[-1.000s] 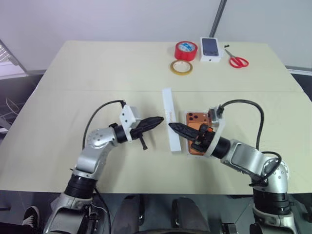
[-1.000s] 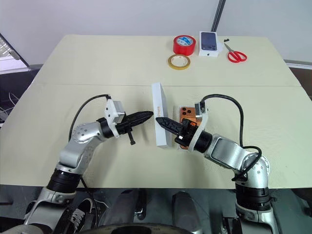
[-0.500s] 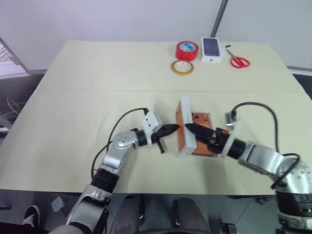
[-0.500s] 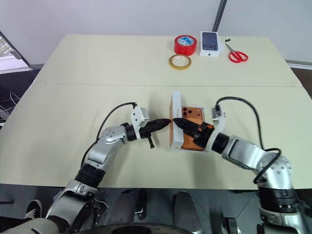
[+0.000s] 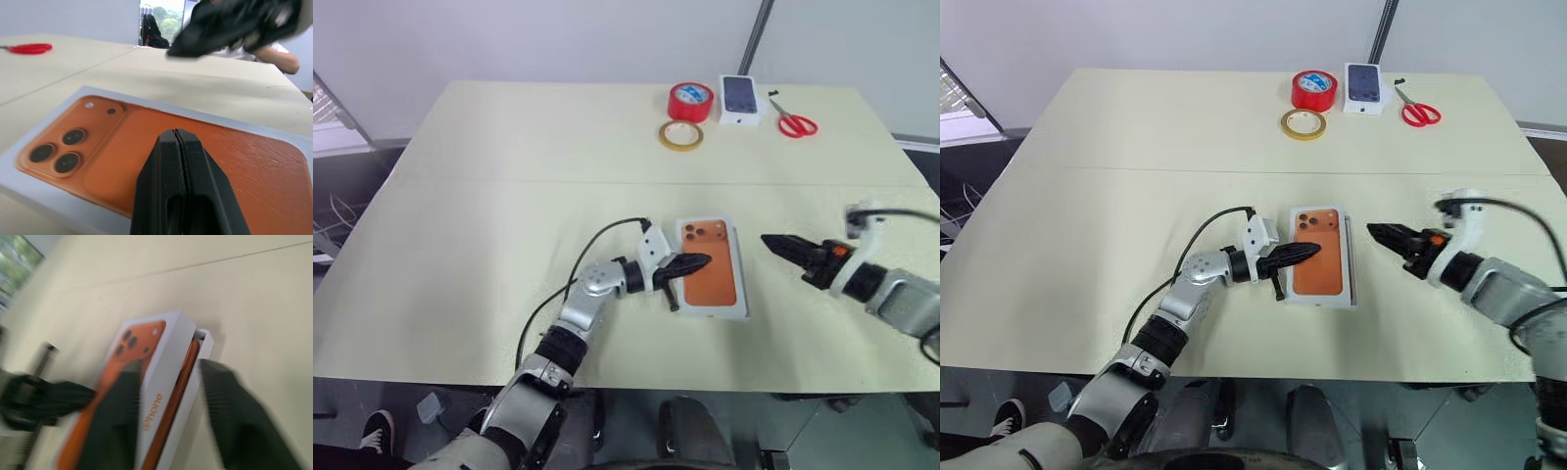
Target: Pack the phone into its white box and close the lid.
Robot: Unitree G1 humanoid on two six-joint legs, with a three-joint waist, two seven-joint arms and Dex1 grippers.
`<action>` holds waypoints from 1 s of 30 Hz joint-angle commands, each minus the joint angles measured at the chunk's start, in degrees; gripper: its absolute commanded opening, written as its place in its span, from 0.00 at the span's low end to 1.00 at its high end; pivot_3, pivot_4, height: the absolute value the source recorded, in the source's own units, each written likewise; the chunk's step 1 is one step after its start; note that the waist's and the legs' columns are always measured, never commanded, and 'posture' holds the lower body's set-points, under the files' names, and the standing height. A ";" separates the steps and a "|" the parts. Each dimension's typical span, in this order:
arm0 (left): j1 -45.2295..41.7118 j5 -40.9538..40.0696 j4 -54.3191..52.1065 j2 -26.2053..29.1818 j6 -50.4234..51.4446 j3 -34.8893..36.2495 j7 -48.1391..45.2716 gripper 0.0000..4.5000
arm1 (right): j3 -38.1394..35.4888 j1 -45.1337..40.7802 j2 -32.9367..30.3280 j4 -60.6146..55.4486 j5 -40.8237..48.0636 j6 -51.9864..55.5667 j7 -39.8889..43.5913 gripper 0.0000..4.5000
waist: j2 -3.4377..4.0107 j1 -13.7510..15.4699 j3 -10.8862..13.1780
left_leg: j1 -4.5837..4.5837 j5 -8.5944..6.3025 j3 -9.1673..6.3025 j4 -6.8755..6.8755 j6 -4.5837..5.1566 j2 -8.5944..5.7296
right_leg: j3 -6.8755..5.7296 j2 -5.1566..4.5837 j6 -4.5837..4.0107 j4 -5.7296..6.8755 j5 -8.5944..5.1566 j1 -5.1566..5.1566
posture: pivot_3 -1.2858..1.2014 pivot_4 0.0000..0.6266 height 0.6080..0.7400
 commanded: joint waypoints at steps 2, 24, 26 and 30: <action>0.68 -2.04 -5.72 4.68 2.88 3.80 -0.54 0.00 | 6.56 0.23 1.54 -1.51 -21.61 -15.53 3.13 0.01 | 0.02 0.02 0.00 | 0.00 0.00 0.01 0.01 0.00 -0.03 | 0.00 -0.01 0.00 -0.01 0.00 0.00 | 0.52 0.24 0.91; -5.83 2.61 4.60 0.33 8.62 1.37 1.46 0.00 | 11.25 1.05 7.71 -3.55 -44.18 -22.31 9.06 0.01 | 0.02 0.15 0.00 | 0.02 0.00 -0.05 0.23 0.00 -0.13 | -0.10 -0.05 0.01 0.02 0.00 0.16 | 0.52 0.24 0.91; -6.16 2.07 4.01 -0.10 8.87 1.95 1.46 0.00 | 11.18 1.30 8.00 -3.60 -44.86 -22.26 9.27 0.01 | 0.01 0.17 0.00 | 0.02 0.00 -0.05 0.27 0.00 -0.14 | -0.10 -0.06 0.02 0.02 0.00 0.19 | 0.52 0.24 0.91; -6.60 0.35 2.55 -0.69 10.39 3.85 1.45 0.00 | 11.57 1.52 8.54 -3.70 -46.38 -22.46 9.78 0.01 | 0.01 0.10 0.00 | 0.01 -0.01 -0.05 0.29 0.01 -0.15 | -0.10 -0.07 0.01 0.02 0.00 0.19 | 0.52 0.24 0.91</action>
